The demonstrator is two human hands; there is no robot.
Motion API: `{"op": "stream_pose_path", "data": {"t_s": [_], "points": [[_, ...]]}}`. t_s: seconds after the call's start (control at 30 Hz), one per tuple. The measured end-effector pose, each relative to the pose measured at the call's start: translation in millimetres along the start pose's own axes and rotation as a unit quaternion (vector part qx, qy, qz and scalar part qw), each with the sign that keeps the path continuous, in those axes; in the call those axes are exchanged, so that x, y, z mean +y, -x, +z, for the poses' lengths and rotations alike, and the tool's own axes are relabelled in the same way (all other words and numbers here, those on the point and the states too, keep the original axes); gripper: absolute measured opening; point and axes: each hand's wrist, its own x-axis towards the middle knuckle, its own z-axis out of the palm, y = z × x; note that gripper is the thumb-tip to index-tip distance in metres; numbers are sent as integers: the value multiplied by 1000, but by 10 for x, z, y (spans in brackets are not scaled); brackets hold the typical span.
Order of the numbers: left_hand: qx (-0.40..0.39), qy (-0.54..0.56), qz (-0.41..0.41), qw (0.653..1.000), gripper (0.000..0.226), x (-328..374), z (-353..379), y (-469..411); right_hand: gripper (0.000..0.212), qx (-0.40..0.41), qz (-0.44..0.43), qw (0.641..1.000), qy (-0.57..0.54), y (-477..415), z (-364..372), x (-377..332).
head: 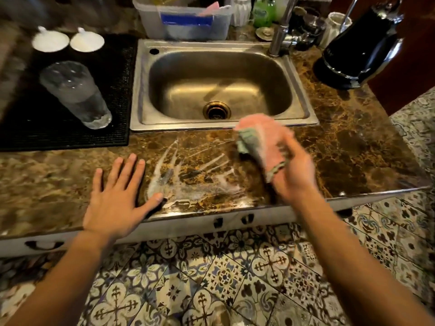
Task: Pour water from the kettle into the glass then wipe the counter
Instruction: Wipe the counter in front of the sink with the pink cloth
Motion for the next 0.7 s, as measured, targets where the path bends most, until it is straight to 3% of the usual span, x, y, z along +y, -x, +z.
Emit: {"op": "stream_pose_path", "data": {"t_s": [0.1,0.17,0.27,0.37,0.43,0.5,0.57,0.7], "points": [[-2,3,4,1000,98,-5,-6,-4,37,16,-73,996,46,-139,-292,-446],[-4,3,7,1000,99,-9,-6,-4,40,17,-131,977,168,-196,-454,-616],[-6,5,10,1000,99,-2,-7,4,48,-5,-163,897,411,-295,-695,-528],[-8,6,11,1000,101,0,-21,5,51,37,-137,825,547,-353,-694,-212],[-13,7,13,1000,101,5,-30,3,49,61,-143,809,568,-376,-526,-18],[-17,7,12,1000,101,-1,-34,3,45,42,-143,814,561,-393,-253,142],[-22,9,12,1000,100,-5,-30,4,37,-2,-145,819,555,-399,27,298],[-28,20,12,999,97,-29,-24,19,49,-103,-153,788,588,-339,488,663]]}}
